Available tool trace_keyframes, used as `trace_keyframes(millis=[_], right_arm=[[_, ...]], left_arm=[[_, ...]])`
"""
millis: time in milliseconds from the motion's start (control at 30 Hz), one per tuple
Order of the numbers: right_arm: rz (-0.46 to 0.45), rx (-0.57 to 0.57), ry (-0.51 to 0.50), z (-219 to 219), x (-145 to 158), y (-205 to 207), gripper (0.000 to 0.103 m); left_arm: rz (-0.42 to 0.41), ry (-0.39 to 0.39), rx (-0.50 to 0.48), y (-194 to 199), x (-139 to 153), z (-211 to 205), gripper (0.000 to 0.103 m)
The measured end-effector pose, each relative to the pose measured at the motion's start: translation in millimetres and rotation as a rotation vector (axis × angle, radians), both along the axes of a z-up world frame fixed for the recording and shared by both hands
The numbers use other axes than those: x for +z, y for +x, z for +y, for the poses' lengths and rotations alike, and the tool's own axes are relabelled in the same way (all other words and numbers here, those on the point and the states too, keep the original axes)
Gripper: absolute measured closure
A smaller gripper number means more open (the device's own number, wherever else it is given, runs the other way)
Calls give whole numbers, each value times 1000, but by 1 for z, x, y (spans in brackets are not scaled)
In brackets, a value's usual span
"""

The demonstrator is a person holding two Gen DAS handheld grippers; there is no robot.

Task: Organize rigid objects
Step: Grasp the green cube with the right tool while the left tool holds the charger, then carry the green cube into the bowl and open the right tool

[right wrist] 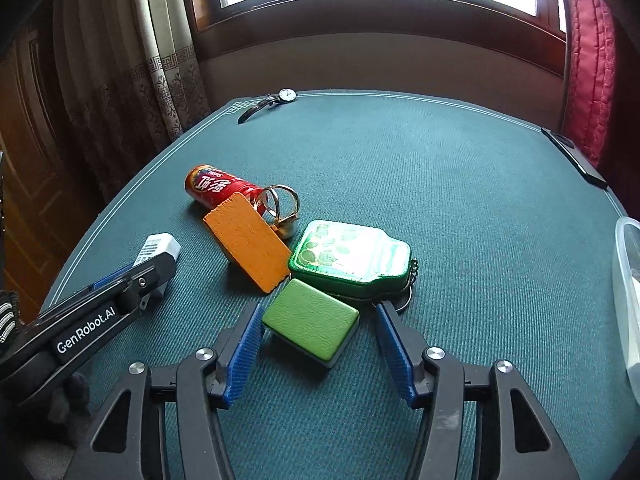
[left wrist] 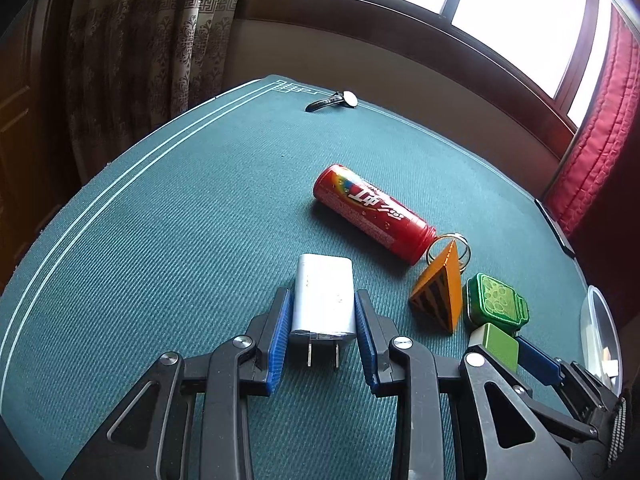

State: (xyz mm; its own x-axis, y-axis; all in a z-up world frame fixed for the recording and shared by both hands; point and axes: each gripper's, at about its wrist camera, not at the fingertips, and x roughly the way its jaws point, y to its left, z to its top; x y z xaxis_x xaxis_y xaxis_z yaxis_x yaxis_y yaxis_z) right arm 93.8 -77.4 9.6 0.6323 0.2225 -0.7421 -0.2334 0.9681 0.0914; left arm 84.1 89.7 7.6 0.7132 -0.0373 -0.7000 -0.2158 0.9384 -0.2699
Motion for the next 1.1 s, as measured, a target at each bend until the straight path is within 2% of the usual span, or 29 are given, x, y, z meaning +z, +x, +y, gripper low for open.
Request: trace_keyframes(millis=[167,667,1100], right_arm=[[-11,2,-21,3,0,-1,52],[6,-48,9,-23,-1,-23,53],[-9,-183,42,-77,11,-45,53]], left_arm=[[0,-1,0,0,0,0,70],[0,0,-1,0,0,0,71],[-2,-3,-3,-1,2,-2,71]])
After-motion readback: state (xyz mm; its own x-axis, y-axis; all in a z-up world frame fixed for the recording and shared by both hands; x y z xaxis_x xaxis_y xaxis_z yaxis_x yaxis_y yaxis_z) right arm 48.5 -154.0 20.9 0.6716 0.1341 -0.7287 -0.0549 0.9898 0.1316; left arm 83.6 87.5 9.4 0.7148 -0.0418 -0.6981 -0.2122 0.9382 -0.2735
